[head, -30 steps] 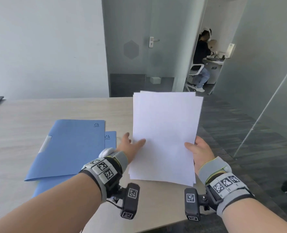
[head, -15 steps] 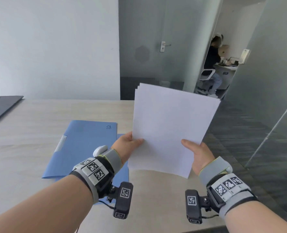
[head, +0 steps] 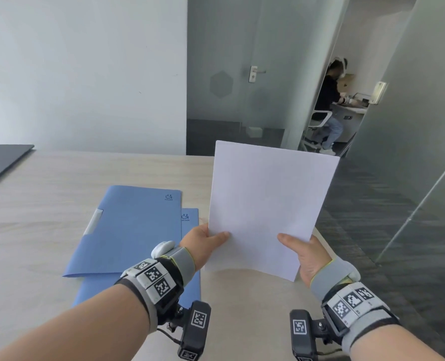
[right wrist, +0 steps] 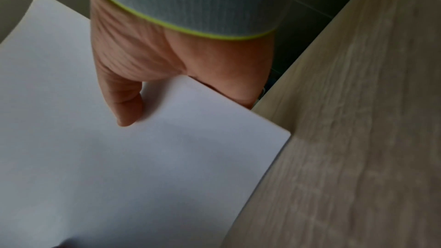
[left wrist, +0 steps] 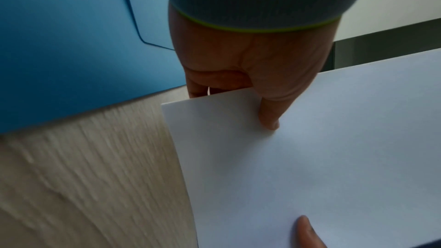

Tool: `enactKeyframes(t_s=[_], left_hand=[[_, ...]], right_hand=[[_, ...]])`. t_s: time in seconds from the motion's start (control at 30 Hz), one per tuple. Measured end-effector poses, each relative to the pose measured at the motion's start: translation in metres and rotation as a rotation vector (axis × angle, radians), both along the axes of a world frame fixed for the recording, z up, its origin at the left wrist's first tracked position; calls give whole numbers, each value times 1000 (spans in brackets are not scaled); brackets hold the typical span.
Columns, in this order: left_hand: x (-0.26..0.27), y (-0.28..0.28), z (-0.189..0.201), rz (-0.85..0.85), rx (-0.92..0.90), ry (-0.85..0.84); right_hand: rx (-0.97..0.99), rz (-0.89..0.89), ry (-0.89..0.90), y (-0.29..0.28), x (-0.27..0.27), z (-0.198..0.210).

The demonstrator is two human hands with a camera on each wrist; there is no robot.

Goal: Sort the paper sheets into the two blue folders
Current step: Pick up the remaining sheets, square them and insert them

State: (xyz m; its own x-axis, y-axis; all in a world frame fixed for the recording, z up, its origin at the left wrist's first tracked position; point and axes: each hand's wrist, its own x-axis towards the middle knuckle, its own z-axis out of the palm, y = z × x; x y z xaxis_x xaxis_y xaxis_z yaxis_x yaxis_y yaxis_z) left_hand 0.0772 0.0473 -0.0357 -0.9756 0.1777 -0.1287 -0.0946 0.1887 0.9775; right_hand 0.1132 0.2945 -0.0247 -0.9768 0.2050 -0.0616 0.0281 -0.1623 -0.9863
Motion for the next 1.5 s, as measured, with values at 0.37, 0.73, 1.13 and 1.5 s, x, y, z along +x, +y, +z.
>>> enactKeyframes(t_s=[0.37, 0.73, 1.13, 1.5], left_hand=[[0, -58, 19, 53, -108, -38], [-8, -213, 14, 433, -806, -141], [-2, -204, 10, 344, -614, -178], [13, -171, 10, 272, -313, -295]], right_hand=[[182, 113, -97, -39, -10, -2], [222, 205, -227, -100, -23, -13], [266, 240, -255, -136, -28, -7], [398, 309, -344, -142, -33, -25]])
